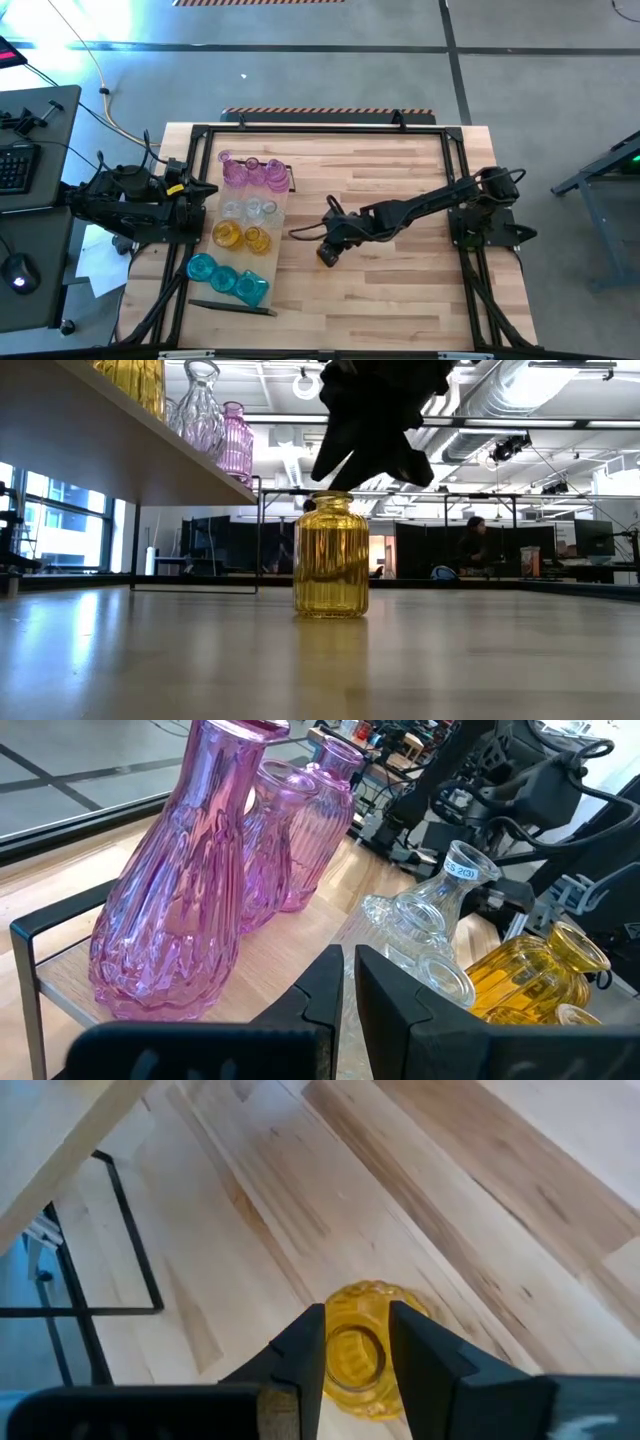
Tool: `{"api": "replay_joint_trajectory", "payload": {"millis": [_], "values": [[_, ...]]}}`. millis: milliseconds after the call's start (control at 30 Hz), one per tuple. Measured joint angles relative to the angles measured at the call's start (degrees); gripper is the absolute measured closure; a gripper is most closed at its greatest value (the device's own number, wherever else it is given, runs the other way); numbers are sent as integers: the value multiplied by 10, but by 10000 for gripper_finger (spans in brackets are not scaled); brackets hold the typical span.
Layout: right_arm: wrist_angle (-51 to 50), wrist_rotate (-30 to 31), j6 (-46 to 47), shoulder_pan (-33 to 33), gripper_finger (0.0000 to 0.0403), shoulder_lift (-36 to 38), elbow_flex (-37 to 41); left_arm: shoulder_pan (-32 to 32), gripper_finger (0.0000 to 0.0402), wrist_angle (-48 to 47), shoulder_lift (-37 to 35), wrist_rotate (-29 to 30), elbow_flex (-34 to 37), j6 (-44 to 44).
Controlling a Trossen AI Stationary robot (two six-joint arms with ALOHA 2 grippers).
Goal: Sort vases onto shelf
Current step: Put the yellow flower vases on the shelf
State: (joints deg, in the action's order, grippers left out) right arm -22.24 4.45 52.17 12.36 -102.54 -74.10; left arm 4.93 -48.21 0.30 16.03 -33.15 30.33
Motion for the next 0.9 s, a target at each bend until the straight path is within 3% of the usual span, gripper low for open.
{"api": "replay_joint_trajectory", "payload": {"millis": [533,667,800,900], "values": [[-35,-20,16,9,309,-12,-1,0,380,0,0,0,0,-1],[9,-44,17,10,309,-41,-4,0,380,0,0,0,0,-1],[47,-4,14,8,309,-47,-2,0,380,0,0,0,0,0],[34,-21,15,0,309,-47,-2,0,380,0,0,0,0,0]]}}
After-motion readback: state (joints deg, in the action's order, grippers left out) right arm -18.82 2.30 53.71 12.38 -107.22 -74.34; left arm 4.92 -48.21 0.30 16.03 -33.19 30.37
